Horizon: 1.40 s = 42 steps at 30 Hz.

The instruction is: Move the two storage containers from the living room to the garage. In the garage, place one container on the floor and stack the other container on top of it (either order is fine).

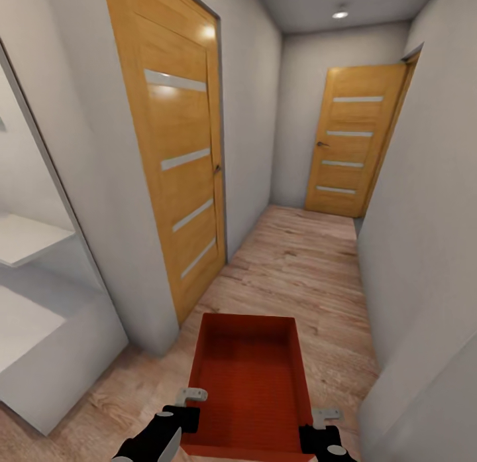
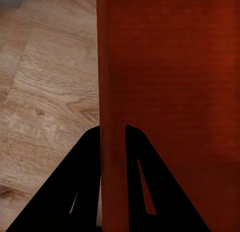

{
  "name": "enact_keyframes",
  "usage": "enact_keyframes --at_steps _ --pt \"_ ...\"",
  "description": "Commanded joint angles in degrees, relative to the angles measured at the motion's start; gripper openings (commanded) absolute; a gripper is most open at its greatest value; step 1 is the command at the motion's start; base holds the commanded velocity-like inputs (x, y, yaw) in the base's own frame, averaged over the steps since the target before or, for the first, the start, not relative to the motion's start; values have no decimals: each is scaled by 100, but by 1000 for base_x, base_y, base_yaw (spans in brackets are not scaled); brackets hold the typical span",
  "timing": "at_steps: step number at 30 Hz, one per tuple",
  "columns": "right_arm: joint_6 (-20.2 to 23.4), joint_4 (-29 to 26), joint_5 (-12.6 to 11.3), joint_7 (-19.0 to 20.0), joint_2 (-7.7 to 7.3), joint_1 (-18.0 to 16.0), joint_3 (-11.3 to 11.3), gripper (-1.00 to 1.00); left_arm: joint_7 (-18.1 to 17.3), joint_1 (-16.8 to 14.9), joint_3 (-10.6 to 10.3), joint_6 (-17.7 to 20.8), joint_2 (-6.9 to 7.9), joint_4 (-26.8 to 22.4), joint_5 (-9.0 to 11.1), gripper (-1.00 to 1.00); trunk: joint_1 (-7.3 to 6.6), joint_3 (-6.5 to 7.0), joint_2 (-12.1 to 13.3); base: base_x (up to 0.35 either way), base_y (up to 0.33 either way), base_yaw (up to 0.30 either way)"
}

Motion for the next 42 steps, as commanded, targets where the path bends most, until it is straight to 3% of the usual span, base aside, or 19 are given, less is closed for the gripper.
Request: enact_keyframes --at_steps 1,42 --pt "-38 2 -15 -88 -24 -9 -24 -100 44 1 -107 34 1 6 43 -100 4 -7 -5 323 0 0" --pt "-44 -8 -6 -68 -21 -8 -19 -100 45 0 -100 31 -7 0 43 -100 4 -7 -5 323 0 0"
